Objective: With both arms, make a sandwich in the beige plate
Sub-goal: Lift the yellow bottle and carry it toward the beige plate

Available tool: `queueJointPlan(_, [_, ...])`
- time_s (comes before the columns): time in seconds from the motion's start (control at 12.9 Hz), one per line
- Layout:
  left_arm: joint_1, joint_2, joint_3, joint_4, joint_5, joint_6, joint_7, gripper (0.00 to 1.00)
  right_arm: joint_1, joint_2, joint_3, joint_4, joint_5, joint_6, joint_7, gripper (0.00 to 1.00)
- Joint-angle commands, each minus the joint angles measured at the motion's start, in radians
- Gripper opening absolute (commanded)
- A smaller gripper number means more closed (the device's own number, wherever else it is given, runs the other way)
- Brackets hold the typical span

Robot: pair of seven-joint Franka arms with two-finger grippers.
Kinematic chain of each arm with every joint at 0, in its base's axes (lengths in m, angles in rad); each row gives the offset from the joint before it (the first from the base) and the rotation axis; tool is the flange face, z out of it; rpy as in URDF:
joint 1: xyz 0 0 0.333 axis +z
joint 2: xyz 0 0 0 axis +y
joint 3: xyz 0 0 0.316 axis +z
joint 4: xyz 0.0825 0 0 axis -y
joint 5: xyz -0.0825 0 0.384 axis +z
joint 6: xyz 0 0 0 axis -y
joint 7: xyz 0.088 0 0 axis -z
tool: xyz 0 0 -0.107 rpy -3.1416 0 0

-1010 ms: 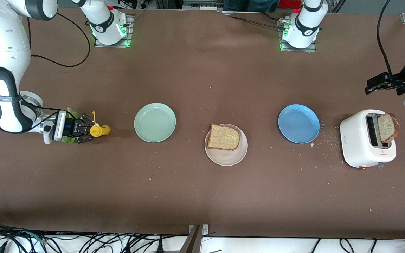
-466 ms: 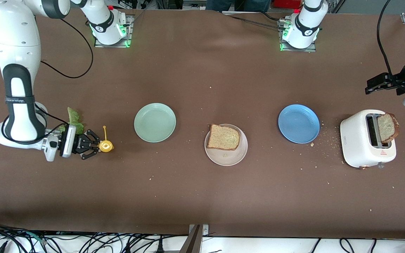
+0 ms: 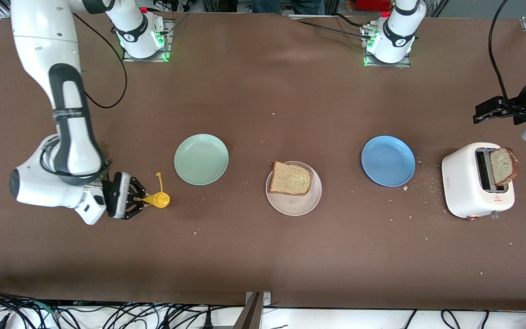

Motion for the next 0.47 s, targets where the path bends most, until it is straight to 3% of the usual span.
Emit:
queueJointPlan(0.0, [0.004, -0.008, 0.001, -0.013, -0.026, 0.013, -0.006, 1.0, 0.099, -0.002, -0.014, 0.092, -0.213, 0.01, 0.224, 0.0])
queueJointPlan(0.39, [0.004, -0.003, 0.001, -0.014, -0.026, 0.015, -0.006, 1.0, 0.308, 0.007, -0.014, 0.166, -0.635, 0.03, 0.713, 0.0])
